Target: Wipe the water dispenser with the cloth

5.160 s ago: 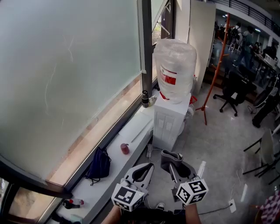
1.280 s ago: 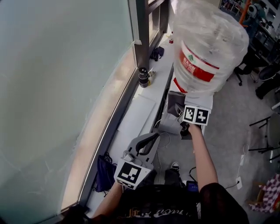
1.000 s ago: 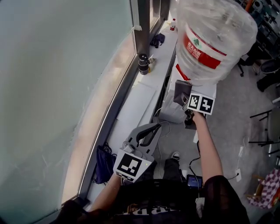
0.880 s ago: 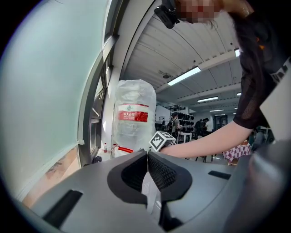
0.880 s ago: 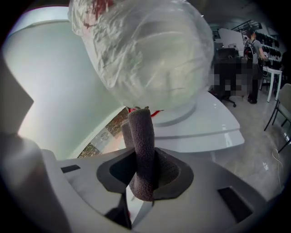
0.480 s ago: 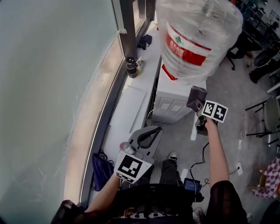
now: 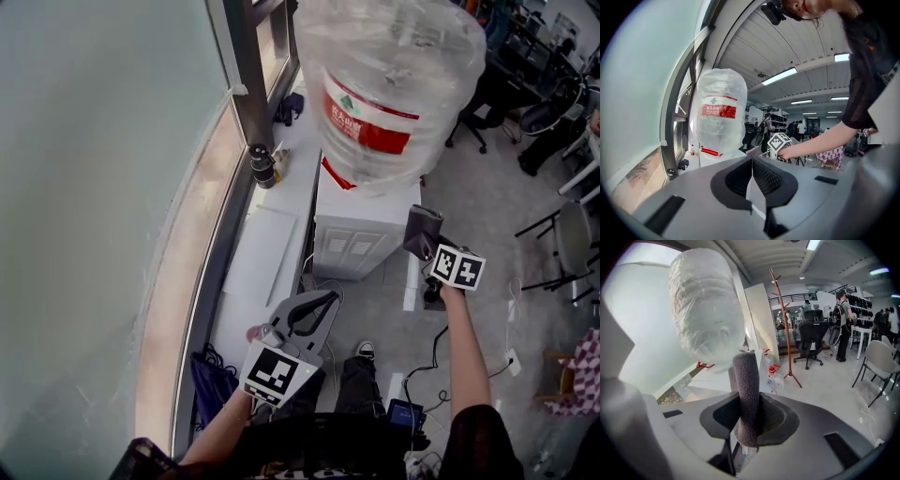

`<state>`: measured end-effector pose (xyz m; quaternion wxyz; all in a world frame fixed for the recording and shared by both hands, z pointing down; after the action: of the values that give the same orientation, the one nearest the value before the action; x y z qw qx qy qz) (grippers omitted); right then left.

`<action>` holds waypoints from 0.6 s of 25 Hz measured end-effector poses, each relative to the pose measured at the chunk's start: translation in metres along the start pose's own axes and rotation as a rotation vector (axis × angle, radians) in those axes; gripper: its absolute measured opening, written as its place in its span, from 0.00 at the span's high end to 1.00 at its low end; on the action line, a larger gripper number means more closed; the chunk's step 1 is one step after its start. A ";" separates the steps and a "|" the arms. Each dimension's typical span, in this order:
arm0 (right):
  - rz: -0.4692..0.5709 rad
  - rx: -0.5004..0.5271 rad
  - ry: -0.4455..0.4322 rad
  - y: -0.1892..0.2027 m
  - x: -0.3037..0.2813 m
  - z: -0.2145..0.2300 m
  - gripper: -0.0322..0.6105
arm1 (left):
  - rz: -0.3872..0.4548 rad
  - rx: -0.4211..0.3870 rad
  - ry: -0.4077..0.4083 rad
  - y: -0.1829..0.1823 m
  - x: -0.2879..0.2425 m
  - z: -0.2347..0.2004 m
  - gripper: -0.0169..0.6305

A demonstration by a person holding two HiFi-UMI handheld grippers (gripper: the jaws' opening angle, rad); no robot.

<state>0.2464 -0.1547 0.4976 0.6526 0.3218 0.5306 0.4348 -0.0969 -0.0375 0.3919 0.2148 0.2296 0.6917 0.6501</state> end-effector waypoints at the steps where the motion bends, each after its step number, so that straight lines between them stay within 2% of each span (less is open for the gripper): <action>1: 0.007 -0.013 -0.033 0.006 0.002 -0.005 0.78 | 0.000 0.000 -0.001 0.001 0.000 -0.001 0.94; 4: -0.001 -0.020 -0.121 0.026 0.003 -0.027 0.78 | 0.003 -0.002 -0.008 0.002 -0.001 -0.006 0.94; 9: 0.000 0.044 -0.259 0.045 -0.007 -0.089 0.78 | 0.011 0.002 -0.055 0.005 0.005 -0.017 0.94; 15: -0.016 0.170 -0.388 0.069 -0.034 -0.164 0.78 | -0.010 0.002 -0.100 0.014 0.021 -0.029 0.94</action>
<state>0.0690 -0.1637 0.5351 0.7164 0.4493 0.4322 0.3133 -0.1300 -0.0476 0.4077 0.2520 0.2586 0.6818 0.6362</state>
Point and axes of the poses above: the fingertips, and each gripper's own axes: x backward along the fingers, z to its right, y out of its underside, the point moved 8 cm from there along x, backward along the fingers, and after that the axes turned 12 degrees about z, right-handed, at the moved point
